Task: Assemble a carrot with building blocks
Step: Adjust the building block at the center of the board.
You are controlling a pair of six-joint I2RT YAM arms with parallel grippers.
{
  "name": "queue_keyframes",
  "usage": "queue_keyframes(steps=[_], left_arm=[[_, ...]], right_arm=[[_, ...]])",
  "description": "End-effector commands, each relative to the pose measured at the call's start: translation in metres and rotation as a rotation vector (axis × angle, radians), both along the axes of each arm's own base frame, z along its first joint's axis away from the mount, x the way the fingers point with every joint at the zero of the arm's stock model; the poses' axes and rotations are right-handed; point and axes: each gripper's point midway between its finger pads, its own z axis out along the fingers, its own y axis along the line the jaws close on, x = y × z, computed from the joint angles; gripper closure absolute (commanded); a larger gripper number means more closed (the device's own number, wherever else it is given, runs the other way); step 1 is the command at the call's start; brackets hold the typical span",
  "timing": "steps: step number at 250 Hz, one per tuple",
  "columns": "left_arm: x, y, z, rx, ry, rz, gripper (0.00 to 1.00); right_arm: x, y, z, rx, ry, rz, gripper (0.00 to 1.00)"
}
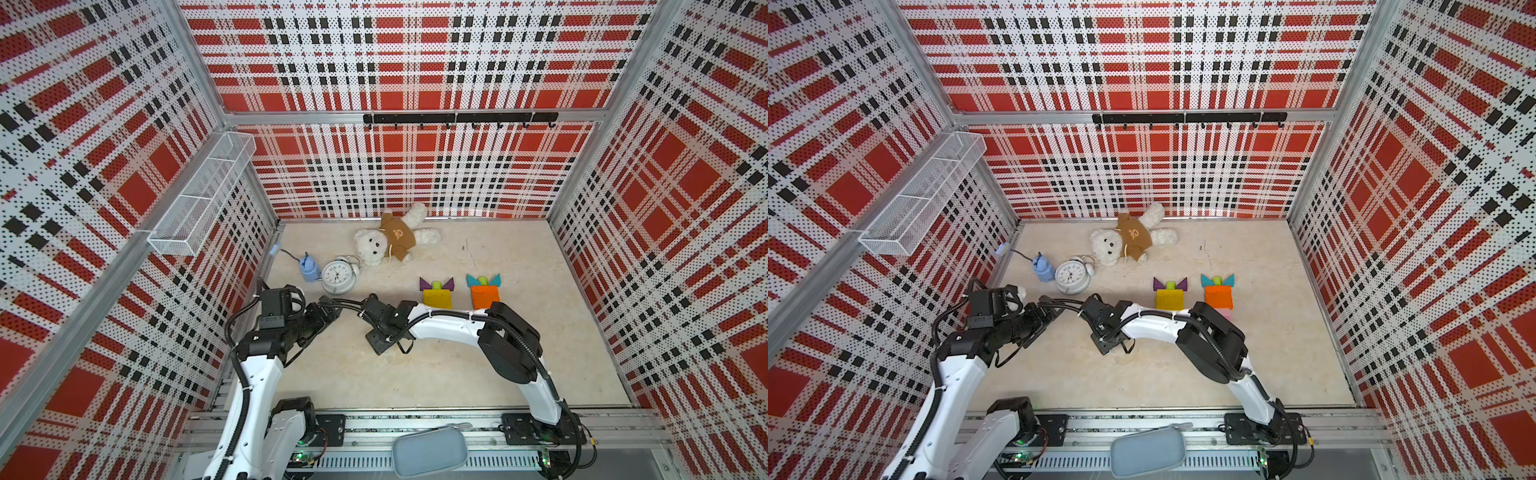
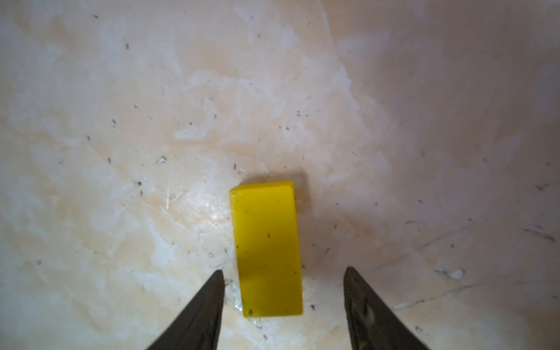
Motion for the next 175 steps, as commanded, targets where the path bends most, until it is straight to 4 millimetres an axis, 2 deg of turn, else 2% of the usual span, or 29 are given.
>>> queue_keyframes(steps=[1, 37, 91, 147, 175], left_arm=[[0.007, 0.009, 0.011, 0.012, -0.058, 0.040, 0.00], [0.006, 0.007, 0.011, 0.008, -0.060, 0.036, 0.01], [0.006, 0.006, 0.012, 0.006, -0.068, 0.030, 0.00], [0.006, 0.005, 0.013, 0.004, -0.069, 0.024, 0.01], [0.006, 0.003, 0.013, -0.003, -0.071, 0.015, 0.00]], right_arm=[[0.009, -0.041, -0.001, -0.110, 0.018, -0.100, 0.36], [0.010, -0.048, 0.002, -0.116, 0.023, -0.112, 0.37], [0.026, -0.074, -0.003, -0.196, -0.002, -0.173, 0.38], [0.041, -0.078, -0.005, -0.208, -0.010, -0.208, 0.38], [0.047, -0.075, 0.002, -0.185, -0.012, -0.203, 0.38]])
